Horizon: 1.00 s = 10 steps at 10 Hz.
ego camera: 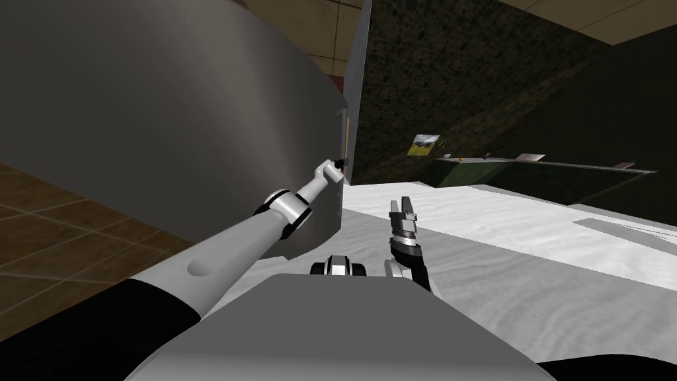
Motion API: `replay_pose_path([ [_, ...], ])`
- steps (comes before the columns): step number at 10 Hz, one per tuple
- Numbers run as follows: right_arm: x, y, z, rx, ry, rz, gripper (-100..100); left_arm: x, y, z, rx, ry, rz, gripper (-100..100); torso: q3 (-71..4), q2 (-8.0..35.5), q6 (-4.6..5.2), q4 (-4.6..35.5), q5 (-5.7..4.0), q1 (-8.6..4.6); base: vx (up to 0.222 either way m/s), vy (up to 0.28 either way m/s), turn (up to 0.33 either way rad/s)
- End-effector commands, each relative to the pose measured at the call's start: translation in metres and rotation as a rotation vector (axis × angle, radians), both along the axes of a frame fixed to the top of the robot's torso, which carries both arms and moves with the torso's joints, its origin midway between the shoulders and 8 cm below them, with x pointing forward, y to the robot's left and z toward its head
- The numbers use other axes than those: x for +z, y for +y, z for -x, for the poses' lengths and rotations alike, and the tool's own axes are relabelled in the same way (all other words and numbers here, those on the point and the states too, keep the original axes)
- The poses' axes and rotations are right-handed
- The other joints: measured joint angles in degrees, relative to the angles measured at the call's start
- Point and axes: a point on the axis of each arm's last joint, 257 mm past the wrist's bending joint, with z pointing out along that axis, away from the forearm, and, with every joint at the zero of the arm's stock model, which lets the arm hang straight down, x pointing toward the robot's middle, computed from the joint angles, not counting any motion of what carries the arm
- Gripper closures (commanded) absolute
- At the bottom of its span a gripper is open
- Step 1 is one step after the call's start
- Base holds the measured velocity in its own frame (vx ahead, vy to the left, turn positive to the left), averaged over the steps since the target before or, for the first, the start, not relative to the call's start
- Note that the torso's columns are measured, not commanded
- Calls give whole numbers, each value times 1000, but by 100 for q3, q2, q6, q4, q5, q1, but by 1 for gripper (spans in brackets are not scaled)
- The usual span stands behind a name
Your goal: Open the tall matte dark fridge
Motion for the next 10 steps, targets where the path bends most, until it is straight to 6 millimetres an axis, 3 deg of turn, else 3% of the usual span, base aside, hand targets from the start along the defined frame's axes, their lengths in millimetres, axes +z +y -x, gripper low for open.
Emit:
replay_pose_path([
  [1, 0, 0, 0, 0, 0, 0, 0, 27, 11, -6, 3, -36, 31, -100, 2, 8, 9, 14, 1, 6, -77, 14, -103],
  [2, 0, 0, 0, 0, 0, 0, 0, 28, 14, -9, 16, -31, 25, -100, 15, 25, 14, 34, -5, -5, -39, 2, -12],
  [3, 0, 0, 0, 0, 0, 0, 0, 14, 25, -15, 40, -3, 16, -100, 22, 32, 6, 41, -6, -10, 5, -7, 1],
  [4, 0, 0, 0, 0, 0, 0, 0, 11, 22, -13, 33, -1, 20, -100, 18, 27, -1, 30, -2, -3, 9, -5, 2],
  [5, 0, 0, 0, 0, 0, 0, 0, 8, 23, -14, 36, 5, 19, 0, 13, 20, -1, 17, 1, 7, 0, 0, 0],
  [10, 0, 0, 0, 0, 0, 0, 0, -2, 24, -14, 39, 20, 19, 0, -7, -8, -4, -7, 5, 14, 0, 0, 0],
])
